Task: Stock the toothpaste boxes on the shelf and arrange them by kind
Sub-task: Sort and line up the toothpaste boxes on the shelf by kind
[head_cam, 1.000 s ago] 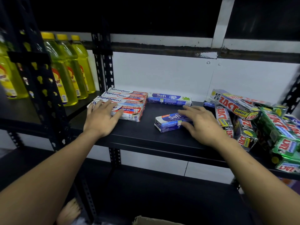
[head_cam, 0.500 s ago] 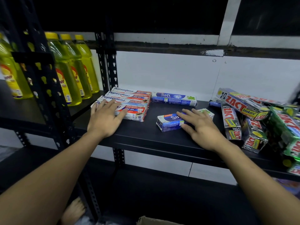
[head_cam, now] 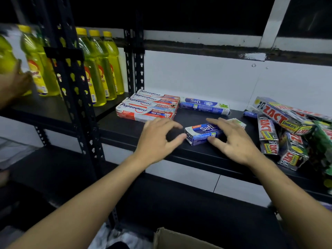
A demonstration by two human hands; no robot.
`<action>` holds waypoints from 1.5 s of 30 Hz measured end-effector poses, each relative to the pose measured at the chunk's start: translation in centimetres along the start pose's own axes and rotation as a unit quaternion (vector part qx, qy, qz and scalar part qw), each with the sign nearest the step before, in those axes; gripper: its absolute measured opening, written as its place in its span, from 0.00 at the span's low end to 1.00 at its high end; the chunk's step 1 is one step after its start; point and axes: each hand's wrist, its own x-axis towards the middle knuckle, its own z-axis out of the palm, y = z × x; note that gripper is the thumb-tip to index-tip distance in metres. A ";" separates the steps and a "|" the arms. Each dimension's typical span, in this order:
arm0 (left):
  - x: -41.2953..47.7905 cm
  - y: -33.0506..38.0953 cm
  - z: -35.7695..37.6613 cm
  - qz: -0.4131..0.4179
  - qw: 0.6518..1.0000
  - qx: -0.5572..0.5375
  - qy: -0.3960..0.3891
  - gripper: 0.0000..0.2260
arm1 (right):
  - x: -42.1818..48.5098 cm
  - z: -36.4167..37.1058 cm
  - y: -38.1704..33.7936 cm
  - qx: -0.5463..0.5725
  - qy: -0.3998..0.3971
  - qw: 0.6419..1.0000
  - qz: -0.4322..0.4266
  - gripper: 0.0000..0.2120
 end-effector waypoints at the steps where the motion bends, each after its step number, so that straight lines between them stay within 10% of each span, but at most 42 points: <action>1: -0.1 0.5 0.3 -0.025 0.999 -0.028 -0.029 0.16 | 0.0 0.0 0.1 -0.001 -0.001 1.000 0.000 0.25; 28: 0.8 1.6 1.0 -0.180 0.972 -0.116 -0.092 0.22 | 0.4 0.5 0.7 0.005 0.000 1.000 -0.005 0.24; 45: -0.7 1.8 2.3 -0.099 0.994 -0.042 -0.004 0.16 | 0.3 0.7 0.6 0.000 0.014 1.000 -0.001 0.23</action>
